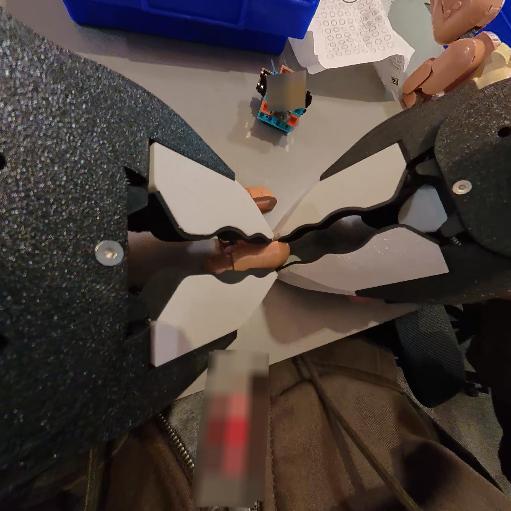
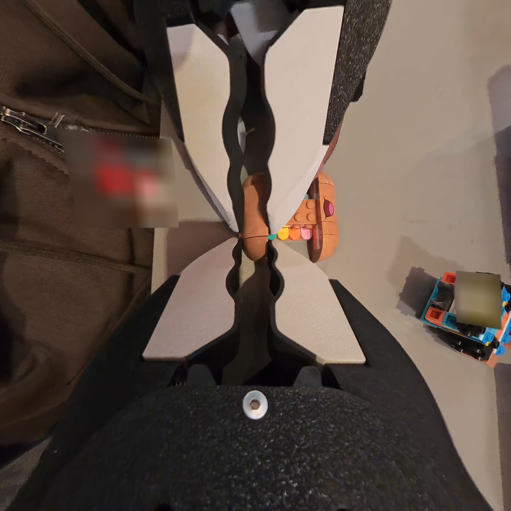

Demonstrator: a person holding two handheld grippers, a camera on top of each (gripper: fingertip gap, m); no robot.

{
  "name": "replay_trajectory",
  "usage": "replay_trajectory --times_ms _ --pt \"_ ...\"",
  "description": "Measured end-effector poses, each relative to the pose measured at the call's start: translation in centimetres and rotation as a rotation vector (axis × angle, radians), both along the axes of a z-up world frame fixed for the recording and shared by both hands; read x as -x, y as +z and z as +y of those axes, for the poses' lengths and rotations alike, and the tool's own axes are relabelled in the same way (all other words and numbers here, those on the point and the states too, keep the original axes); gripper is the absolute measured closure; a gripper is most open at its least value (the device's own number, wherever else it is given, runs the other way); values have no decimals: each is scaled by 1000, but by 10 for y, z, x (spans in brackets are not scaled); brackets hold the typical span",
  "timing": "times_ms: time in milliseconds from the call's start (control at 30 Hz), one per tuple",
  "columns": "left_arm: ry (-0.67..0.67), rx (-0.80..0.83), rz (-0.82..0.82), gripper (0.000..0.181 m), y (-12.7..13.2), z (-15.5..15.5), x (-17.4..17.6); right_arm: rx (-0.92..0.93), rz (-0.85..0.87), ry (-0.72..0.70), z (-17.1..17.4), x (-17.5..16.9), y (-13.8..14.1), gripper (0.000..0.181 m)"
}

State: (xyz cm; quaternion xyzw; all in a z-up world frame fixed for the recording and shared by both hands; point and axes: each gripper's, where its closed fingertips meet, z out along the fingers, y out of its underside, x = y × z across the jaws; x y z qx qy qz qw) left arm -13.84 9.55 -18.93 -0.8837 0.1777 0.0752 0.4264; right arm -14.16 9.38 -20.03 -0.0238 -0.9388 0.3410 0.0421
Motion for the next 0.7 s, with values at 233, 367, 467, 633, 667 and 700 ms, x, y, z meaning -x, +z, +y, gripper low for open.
replay_trajectory --times_ms 233,367,467,633,667,700 --pt "18 -17 -77 166 2 0 1 -30 189 38 0 3 2 165" --pt "11 -14 -105 167 2 1 0 1 277 36 0 3 3 164" --pt "2 -15 -114 168 3 1 -1 -9 342 61 0 3 4 164" --pt "-13 -18 -136 168 4 1 -2 -5 421 117 0 1 5 163" --pt "-15 -19 -140 168 4 1 -3 -1 429 127 0 1 6 163" --pt "-17 -19 -145 168 4 1 -3 0 443 139 0 1 6 163"
